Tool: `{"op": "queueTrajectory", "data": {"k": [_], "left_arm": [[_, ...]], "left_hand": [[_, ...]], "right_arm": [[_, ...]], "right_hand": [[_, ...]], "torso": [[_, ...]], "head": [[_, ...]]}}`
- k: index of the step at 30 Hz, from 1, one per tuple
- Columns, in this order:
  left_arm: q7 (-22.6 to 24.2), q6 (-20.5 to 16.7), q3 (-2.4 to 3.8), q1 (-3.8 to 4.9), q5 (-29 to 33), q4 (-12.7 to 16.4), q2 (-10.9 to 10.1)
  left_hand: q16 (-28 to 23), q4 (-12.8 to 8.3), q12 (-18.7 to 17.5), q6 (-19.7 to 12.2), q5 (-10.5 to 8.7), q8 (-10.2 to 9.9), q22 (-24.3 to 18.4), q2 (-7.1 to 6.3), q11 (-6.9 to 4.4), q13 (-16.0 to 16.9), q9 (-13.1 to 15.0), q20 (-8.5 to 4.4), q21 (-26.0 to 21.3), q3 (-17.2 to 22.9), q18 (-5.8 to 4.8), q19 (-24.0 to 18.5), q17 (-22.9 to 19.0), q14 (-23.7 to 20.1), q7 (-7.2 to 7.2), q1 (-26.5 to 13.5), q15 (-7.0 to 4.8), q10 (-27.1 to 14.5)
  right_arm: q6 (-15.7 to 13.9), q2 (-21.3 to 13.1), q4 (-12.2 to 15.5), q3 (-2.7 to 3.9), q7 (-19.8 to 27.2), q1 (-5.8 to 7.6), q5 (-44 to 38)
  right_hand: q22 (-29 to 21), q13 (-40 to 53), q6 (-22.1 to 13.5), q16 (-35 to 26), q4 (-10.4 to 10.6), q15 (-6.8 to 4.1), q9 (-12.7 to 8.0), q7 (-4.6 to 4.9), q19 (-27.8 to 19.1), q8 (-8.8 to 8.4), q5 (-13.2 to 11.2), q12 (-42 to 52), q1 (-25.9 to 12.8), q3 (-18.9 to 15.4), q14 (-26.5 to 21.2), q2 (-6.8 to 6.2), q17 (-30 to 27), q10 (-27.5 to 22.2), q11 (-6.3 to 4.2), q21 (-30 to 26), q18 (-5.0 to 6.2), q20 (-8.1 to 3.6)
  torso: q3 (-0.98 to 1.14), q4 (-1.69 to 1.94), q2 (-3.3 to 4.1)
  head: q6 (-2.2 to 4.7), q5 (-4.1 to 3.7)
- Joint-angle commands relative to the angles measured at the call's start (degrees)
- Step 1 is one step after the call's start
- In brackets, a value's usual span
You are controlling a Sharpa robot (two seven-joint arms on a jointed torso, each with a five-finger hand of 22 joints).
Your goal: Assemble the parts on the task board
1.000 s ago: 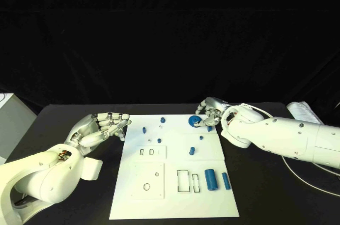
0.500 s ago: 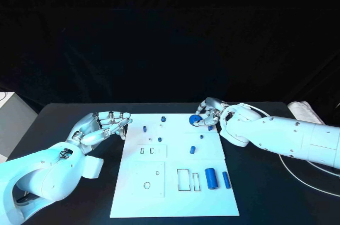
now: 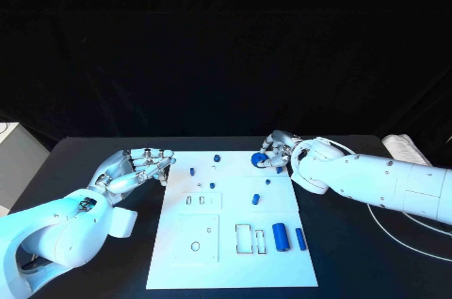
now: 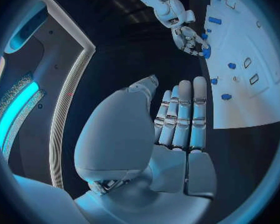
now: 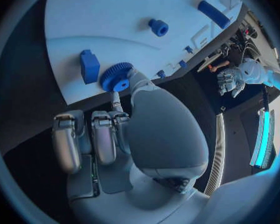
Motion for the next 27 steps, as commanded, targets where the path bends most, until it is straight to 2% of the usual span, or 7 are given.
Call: {"op": "queueTrajectory", "data": {"k": [1, 9, 12, 14, 20, 27], "left_arm": [[0.24, 1.06, 0.05, 0.06, 0.13, 0.09, 0.07], [0.16, 1.09, 0.04, 0.06, 0.13, 0.09, 0.05], [0.15, 1.08, 0.04, 0.06, 0.13, 0.09, 0.03], [0.14, 1.07, 0.04, 0.06, 0.13, 0.09, 0.02], [0.13, 1.08, 0.04, 0.06, 0.13, 0.09, 0.01], [0.12, 1.09, 0.04, 0.06, 0.13, 0.09, -0.02]], "left_hand": [[0.32, -0.14, -0.10, -0.46, -0.34, 0.08, 0.05, -0.31, 0.13, 0.09, 0.08, 0.11, 0.21, 0.33, 0.75, -0.42, -0.02, -0.35, 0.04, -0.10, -0.08, -0.36], [0.40, -0.11, -0.08, -0.50, -0.36, 0.08, 0.16, -0.30, 0.12, 0.10, 0.12, 0.12, 0.37, 0.39, 0.76, -0.56, -0.06, -0.41, 0.02, -0.17, -0.08, -0.39], [0.40, -0.11, -0.08, -0.50, -0.36, 0.08, 0.16, -0.30, 0.12, 0.10, 0.12, 0.12, 0.37, 0.39, 0.76, -0.56, -0.06, -0.41, 0.02, -0.17, -0.08, -0.39], [0.40, -0.11, -0.08, -0.50, -0.36, 0.08, 0.16, -0.30, 0.12, 0.10, 0.12, 0.12, 0.37, 0.39, 0.76, -0.56, -0.06, -0.41, 0.02, -0.17, -0.08, -0.39], [0.40, -0.11, -0.08, -0.50, -0.36, 0.08, 0.16, -0.30, 0.12, 0.10, 0.12, 0.12, 0.37, 0.39, 0.76, -0.56, -0.06, -0.41, 0.02, -0.17, -0.08, -0.39], [0.43, -0.12, -0.07, -0.50, -0.36, 0.09, 0.20, -0.24, 0.11, 0.10, 0.14, 0.12, 0.43, 0.46, 0.77, -0.61, -0.08, -0.43, 0.00, -0.14, -0.09, -0.40]], "right_arm": [[1.43, 0.13, -0.31, -0.06, -0.47, -0.10, 0.07], [1.41, 0.40, -0.73, -0.12, -0.66, -0.11, -0.51], [0.77, 0.36, -0.68, -0.13, -0.47, -0.12, -0.82], [0.21, 0.33, -0.50, -0.14, -0.19, -0.13, -1.15], [-2.72, 0.29, 0.89, -0.15, 1.12, -0.22, -4.12], [-6.60, 0.20, 3.10, -0.14, 1.51, -0.27, -9.20]], "right_hand": [[15.08, 15.06, 0.12, 0.20, -0.01, 0.32, -0.03, -0.06, 5.89, 0.19, 0.19, 0.12, 0.02, 0.34, 6.18, 0.48, 15.05, 6.10, 0.28, 0.12, -0.81, 0.37], [15.08, 15.06, 0.41, 0.20, -0.22, 0.29, -0.09, -0.10, 5.89, 0.37, 0.19, 0.12, 0.35, 1.20, 6.18, 0.98, 15.05, 6.10, 0.25, 0.12, -0.81, 0.35], [15.08, 15.06, 1.50, 0.20, -0.61, 0.14, -0.32, -0.30, 5.89, 0.56, 0.24, 0.12, 1.44, 3.72, 6.18, 2.41, 15.05, 6.10, 0.07, 0.12, -0.81, 0.25], [15.08, 15.06, 3.41, 0.20, -0.91, -0.30, -0.60, -0.88, 5.89, 0.67, 0.30, 0.12, 2.34, 7.22, 6.18, 3.46, 15.05, 6.10, -0.46, 0.12, -0.81, -0.08], [15.08, 15.06, 7.76, 0.20, -2.29, -1.44, -0.75, -2.32, 5.89, 1.12, 0.11, 0.12, 1.00, 13.26, 6.18, 1.86, 15.05, 6.10, -1.72, 0.12, -0.81, -1.12], [15.08, 15.06, 9.11, 0.20, -2.93, -1.92, -0.59, -2.89, 5.89, 1.49, 0.02, 0.12, -0.57, 15.41, 6.18, 1.45, 15.05, 6.10, -2.26, 0.12, -0.81, -1.59]], "torso": [[-0.01, 0.00, 0.05], [0.02, 0.00, 0.00], [0.00, -0.05, 0.00], [0.00, -0.09, -0.01], [0.02, -0.07, 0.01], [-0.08, -0.01, -0.06]], "head": [[-0.07, 0.09], [-0.18, 0.19], [-0.18, 0.20], [-0.16, 0.25], [-0.10, 0.21], [0.02, 0.20]]}}
